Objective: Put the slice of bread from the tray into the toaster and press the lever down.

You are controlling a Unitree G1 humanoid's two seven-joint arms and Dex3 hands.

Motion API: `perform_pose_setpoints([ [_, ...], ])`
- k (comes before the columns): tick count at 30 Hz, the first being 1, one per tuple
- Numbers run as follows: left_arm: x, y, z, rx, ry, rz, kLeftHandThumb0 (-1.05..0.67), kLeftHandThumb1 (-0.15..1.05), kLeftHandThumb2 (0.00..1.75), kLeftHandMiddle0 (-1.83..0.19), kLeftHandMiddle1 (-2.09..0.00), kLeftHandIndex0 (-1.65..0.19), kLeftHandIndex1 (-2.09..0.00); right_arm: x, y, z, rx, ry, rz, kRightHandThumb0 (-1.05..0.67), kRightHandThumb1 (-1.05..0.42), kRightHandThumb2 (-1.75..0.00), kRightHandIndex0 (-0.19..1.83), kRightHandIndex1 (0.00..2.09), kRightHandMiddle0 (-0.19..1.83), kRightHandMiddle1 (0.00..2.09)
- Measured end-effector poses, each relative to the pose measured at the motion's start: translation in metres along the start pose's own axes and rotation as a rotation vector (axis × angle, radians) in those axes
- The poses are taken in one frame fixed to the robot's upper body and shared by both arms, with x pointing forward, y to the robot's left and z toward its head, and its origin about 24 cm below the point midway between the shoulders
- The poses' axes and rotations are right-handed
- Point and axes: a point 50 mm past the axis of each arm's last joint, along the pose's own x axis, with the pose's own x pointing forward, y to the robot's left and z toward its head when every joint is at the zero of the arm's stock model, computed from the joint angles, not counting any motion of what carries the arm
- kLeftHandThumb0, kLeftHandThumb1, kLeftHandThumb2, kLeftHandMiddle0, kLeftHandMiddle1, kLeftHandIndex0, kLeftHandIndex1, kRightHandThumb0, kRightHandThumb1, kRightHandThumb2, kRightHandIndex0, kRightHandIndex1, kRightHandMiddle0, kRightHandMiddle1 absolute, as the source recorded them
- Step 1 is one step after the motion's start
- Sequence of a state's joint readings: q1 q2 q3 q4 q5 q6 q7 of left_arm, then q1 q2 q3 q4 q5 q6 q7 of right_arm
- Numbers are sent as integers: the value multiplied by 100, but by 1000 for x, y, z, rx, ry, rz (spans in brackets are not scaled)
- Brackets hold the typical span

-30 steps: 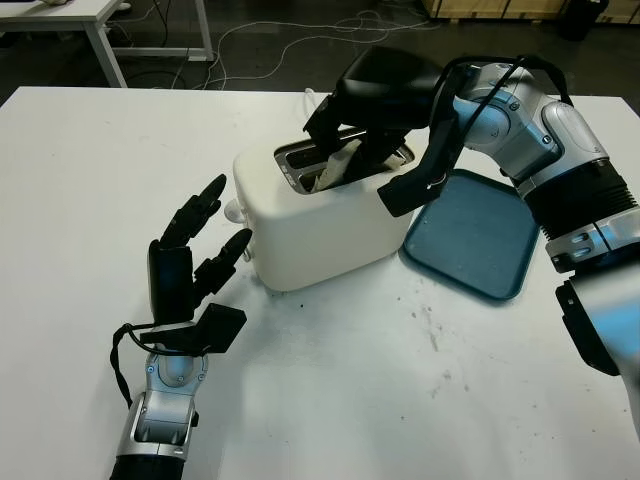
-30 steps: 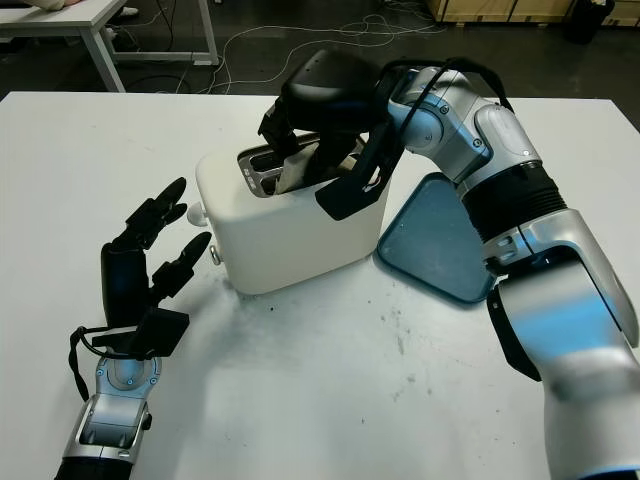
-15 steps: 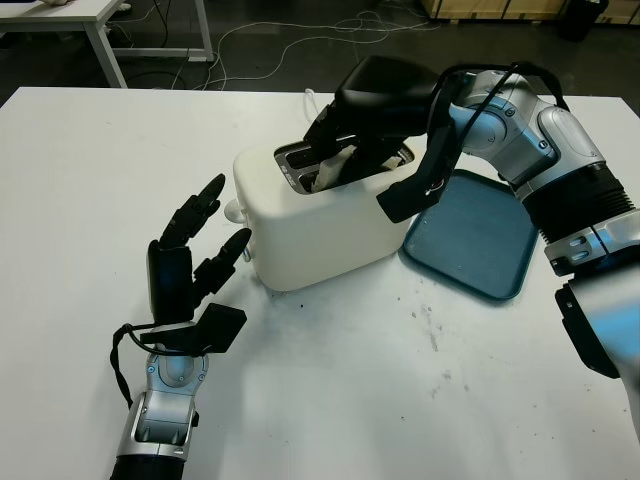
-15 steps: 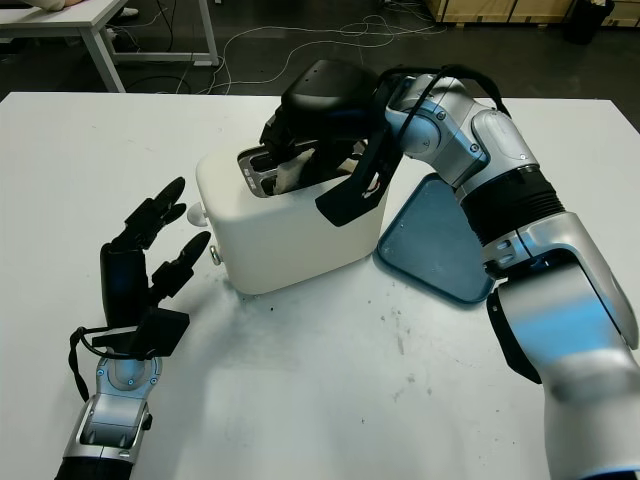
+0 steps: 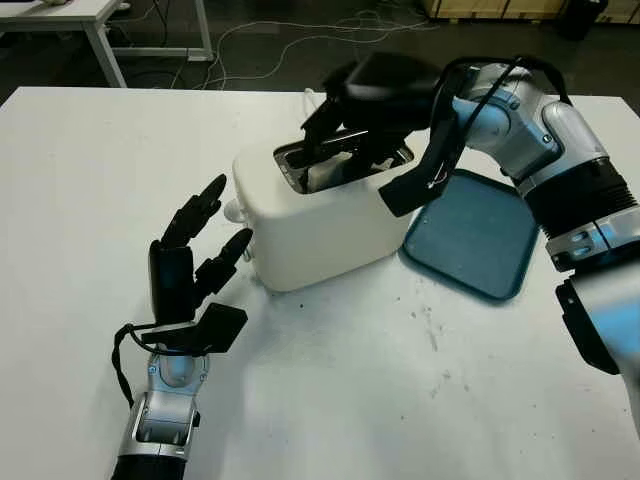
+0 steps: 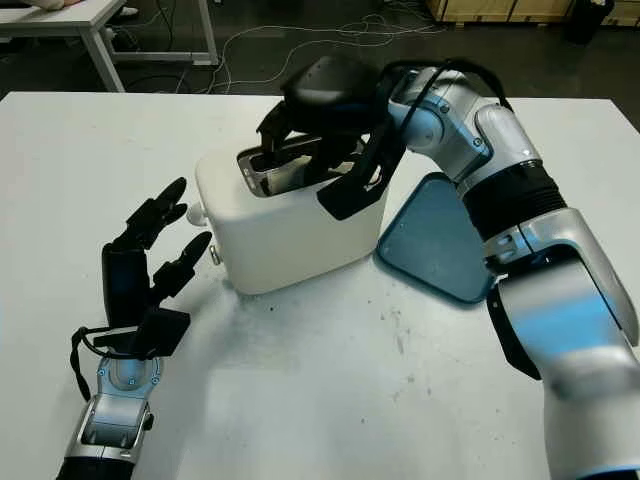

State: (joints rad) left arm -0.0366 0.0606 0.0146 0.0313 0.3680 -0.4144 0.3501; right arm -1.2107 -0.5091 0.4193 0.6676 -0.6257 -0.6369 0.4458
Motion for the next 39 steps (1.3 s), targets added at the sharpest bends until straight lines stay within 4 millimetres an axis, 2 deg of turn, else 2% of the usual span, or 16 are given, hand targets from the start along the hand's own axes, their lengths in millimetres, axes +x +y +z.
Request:
perform_pose_setpoints([
  [2, 0, 0, 0, 0, 0, 0, -46, 92, 20, -42, -64, -60, 0, -1, -4, -1, -1, 11, -24, -52, -83, -1, 2, 66, 57, 5],
  [7, 0, -1, 0, -1, 0, -11, -47, 92, 20, -41, -64, -60, 0, -7, -16, -3, -28, 24, -97, -50, -85, -1, 0, 49, 52, 1],
  [9, 0, -1, 0, -1, 0, -11, -47, 92, 20, -41, -64, -60, 0, -10, -21, -3, -31, 32, -119, -49, -85, 0, 0, 53, 53, 1],
  [11, 0, -1, 0, -1, 0, -11, -47, 92, 21, -41, -63, -59, 0, -12, -24, -4, -27, 34, -152, -48, -83, 0, 2, 66, 59, 3],
  [13, 0, -1, 0, -1, 0, -11, -46, 92, 20, -42, -63, -59, 0, -15, -27, -5, -3, 26, -215, -44, -81, 0, 9, 78, 67, 6],
  [17, 0, -1, 0, -3, 0, -9, -45, 92, 20, -42, -64, -60, 0, -29, -24, -10, 127, -7, -427, -38, -85, -1, 46, 84, 84, 12],
  [22, 0, 1, 0, 5, -2, -6, -45, 92, 20, -43, -64, -60, 0, -51, 11, -19, 376, -5, -682, -34, -87, 0, 71, 82, 94, 13],
  [26, 3, 5, 0, 48, -19, -5, -47, 92, 19, -44, -64, -61, -1, -73, 46, -22, 645, 39, -887, -21, -91, -4, 74, 82, 94, 12],
  [29, 7, 13, 3, 87, -44, 3, -51, 92, 20, -45, -62, -61, -1, -93, 82, -21, 812, 94, -942, -14, -92, -15, 75, 83, 92, 10],
  [31, 11, 17, 6, 108, -71, -1, -49, 92, 21, -44, -62, -60, 0, -106, 104, -17, 955, 121, -964, -13, -92, -25, 70, 81, 88, 8],
  [35, 21, 28, 13, 157, -129, -8, -48, 92, 17, -46, -64, -63, -2, -127, 140, -1, 1169, 192, -1035, -17, -92, -28, 70, 79, 88, 7],
  [39, 28, 36, 21, 198, -181, -19, -48, 92, 13, -49, -66, -67, -4, -143, 161, 16, 1270, 275, -1095, -22, -92, -29, 72, 73, 89, 6],
])
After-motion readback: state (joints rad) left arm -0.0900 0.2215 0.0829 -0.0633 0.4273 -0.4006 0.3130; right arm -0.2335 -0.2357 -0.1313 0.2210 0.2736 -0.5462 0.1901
